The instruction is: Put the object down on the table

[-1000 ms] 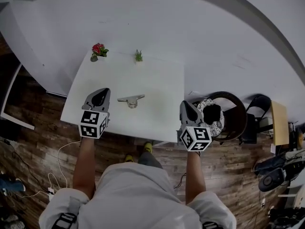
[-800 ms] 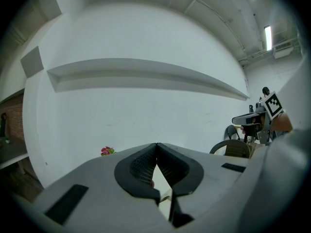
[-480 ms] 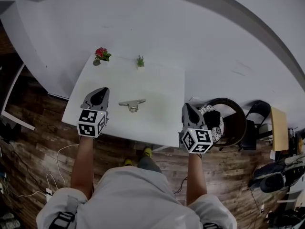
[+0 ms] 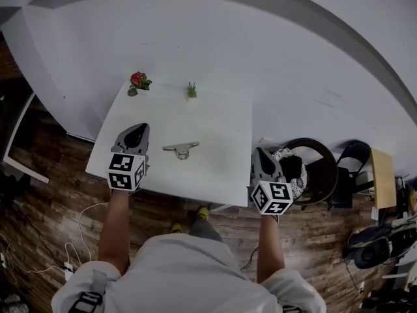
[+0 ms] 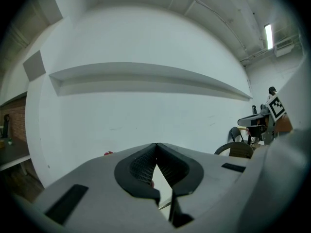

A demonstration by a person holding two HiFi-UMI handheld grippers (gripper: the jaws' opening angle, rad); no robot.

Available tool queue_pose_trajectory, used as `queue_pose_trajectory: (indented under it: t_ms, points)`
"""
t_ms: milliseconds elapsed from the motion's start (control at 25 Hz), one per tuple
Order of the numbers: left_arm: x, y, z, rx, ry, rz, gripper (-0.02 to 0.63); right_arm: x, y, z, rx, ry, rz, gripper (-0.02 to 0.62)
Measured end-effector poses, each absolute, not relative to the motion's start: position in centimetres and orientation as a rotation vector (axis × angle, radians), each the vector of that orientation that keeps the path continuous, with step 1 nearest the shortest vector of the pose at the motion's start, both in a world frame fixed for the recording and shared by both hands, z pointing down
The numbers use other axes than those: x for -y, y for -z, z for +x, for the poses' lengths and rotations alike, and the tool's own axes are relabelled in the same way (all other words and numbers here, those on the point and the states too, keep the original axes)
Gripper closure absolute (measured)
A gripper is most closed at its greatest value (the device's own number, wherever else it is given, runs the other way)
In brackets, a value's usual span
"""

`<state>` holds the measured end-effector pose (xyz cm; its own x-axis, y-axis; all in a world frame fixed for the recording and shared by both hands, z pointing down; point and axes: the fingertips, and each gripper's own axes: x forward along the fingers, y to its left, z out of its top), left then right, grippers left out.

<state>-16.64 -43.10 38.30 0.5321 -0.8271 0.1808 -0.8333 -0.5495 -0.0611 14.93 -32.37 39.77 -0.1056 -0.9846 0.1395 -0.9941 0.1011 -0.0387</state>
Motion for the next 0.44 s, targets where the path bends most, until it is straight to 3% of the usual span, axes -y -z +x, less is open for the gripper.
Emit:
queue_pose_trajectory:
  t_ms: [440]
  points:
    - [44.06, -37.60, -16.42, 1.507, -0.276, 2.726, 0.586, 33.23, -39.70, 15.93, 2.259, -0.188, 2.083, 0.591]
